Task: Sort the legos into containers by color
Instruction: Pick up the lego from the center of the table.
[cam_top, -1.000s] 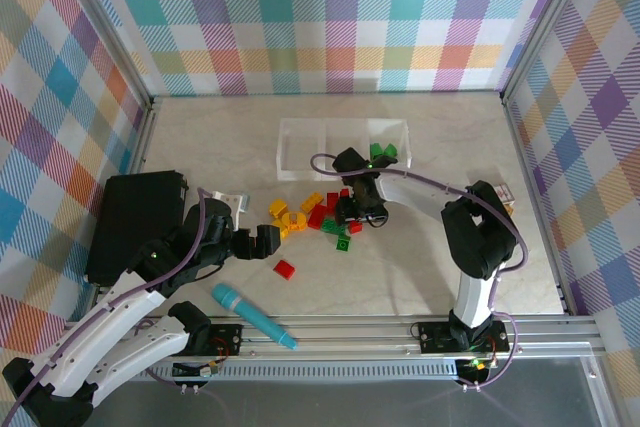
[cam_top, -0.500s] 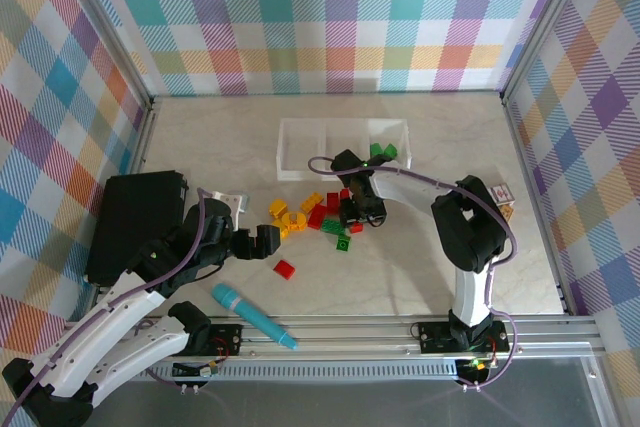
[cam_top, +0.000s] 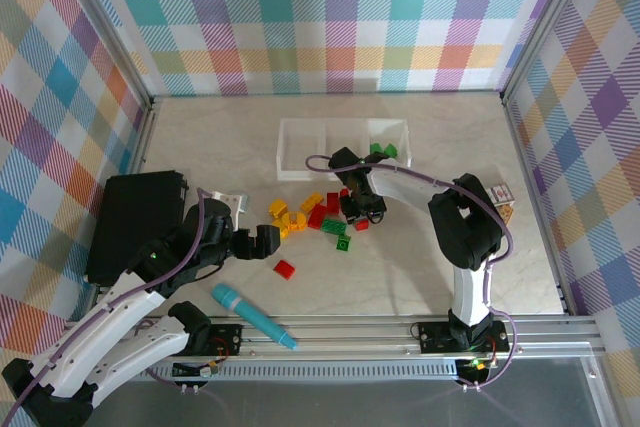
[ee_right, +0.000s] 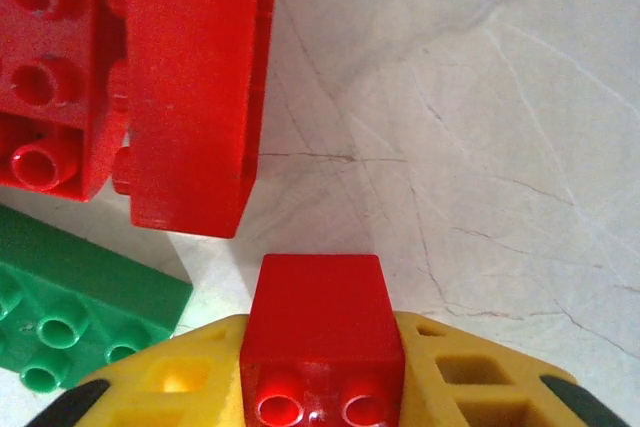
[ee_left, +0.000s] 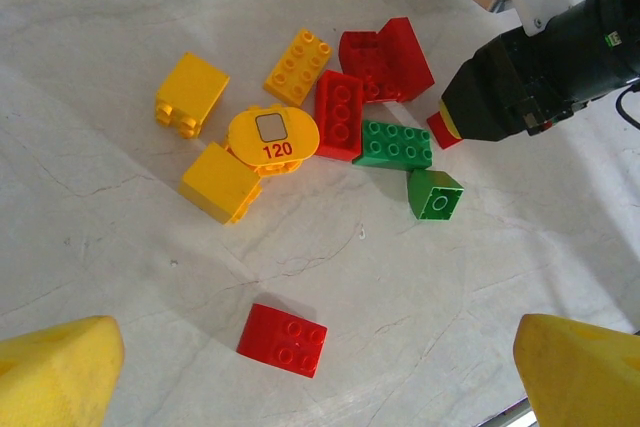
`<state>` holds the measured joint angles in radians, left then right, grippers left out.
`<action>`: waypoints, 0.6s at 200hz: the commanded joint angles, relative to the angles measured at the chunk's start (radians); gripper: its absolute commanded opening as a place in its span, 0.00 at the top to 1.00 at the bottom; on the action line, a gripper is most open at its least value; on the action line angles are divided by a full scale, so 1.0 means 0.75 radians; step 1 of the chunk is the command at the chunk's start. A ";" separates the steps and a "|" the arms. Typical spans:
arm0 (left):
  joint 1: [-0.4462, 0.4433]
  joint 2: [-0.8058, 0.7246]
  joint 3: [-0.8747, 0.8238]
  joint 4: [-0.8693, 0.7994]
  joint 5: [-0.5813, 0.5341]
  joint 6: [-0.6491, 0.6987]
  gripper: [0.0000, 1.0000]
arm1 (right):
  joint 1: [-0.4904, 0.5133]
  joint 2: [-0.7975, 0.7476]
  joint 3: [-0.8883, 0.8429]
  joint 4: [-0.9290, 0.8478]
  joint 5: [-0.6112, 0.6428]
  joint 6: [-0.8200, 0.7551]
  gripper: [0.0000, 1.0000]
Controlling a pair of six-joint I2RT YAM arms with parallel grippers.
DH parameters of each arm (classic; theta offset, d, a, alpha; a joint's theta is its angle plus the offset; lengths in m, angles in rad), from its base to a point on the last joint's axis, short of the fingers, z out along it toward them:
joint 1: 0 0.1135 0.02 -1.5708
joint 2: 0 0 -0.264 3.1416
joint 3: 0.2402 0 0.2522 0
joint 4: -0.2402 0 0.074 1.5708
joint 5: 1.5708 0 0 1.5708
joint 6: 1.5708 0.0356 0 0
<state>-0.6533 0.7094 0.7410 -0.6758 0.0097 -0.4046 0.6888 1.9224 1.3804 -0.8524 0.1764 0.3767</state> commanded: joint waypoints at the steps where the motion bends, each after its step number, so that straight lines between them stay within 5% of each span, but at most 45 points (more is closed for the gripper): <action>1: -0.018 -0.019 -0.005 0.007 0.014 -0.015 0.00 | 0.008 -0.070 0.064 -0.065 0.046 -0.013 0.70; 45: -0.019 -0.020 -0.007 0.014 0.018 -0.013 0.00 | -0.021 -0.087 0.341 -0.105 0.101 -0.090 0.69; 120: -0.019 -0.044 -0.017 0.022 0.022 -0.014 0.00 | -0.165 0.339 1.023 -0.232 0.001 -0.208 0.71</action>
<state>-0.6533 0.6868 0.7410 -0.6750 0.0097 -0.4046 0.5976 2.0636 2.0495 -0.9447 0.2127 0.2592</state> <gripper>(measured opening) 0.996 0.327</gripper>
